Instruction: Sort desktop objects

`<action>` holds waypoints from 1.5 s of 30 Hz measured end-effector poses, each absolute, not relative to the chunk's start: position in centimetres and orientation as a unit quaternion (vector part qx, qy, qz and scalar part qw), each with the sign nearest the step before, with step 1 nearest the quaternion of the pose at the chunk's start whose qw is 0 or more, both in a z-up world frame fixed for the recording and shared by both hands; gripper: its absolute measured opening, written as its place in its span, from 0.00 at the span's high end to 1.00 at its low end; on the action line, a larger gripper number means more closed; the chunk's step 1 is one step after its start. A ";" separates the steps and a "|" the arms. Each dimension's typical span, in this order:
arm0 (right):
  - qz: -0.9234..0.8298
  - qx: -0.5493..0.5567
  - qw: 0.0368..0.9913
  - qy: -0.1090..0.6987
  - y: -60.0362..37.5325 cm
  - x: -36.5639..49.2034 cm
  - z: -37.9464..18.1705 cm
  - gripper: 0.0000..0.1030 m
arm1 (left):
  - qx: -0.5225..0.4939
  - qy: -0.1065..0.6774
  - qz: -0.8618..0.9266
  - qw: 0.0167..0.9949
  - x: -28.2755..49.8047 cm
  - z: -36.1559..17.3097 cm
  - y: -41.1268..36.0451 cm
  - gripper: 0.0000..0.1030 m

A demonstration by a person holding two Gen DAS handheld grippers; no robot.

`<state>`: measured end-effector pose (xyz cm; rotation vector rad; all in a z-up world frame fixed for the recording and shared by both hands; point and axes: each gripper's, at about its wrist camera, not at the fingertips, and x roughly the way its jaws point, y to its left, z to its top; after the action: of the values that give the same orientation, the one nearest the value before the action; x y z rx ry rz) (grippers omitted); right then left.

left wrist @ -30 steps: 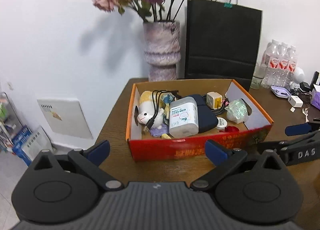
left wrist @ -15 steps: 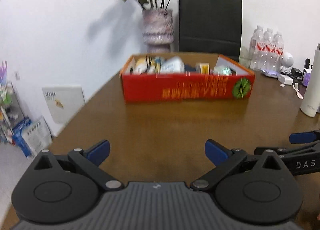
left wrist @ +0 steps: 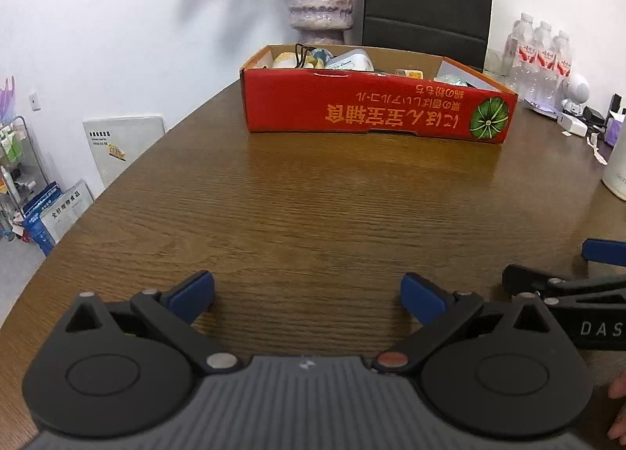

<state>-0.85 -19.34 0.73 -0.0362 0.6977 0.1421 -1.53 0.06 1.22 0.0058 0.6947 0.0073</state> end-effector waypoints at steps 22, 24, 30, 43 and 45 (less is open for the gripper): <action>0.073 -0.019 0.937 0.342 -19.1 -0.7 0.7 0.00 | 0.005 0.342 0.000 0.940 -1.1 1.1 -0.2 0.00; 0.070 -0.017 0.937 0.342 -19.2 -0.6 0.7 0.00 | 0.005 0.342 0.000 0.940 -1.0 1.1 -0.2 0.00; 0.069 -0.016 0.937 0.342 -19.3 -0.5 0.6 0.00 | 0.005 0.342 0.000 0.940 -1.0 1.1 -0.2 0.00; 0.066 -0.016 0.937 0.342 -19.3 -0.4 0.6 0.00 | 0.005 0.342 0.000 0.940 -1.0 1.1 -0.2 0.00; 0.066 -0.016 0.937 0.342 -19.3 -0.4 0.6 0.00 | 0.005 0.342 0.000 0.940 -1.0 1.1 -0.2 0.00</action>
<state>-0.39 -19.28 0.65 -0.0326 0.6996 0.1339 -1.03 -0.16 1.13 0.0098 0.6980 -0.0008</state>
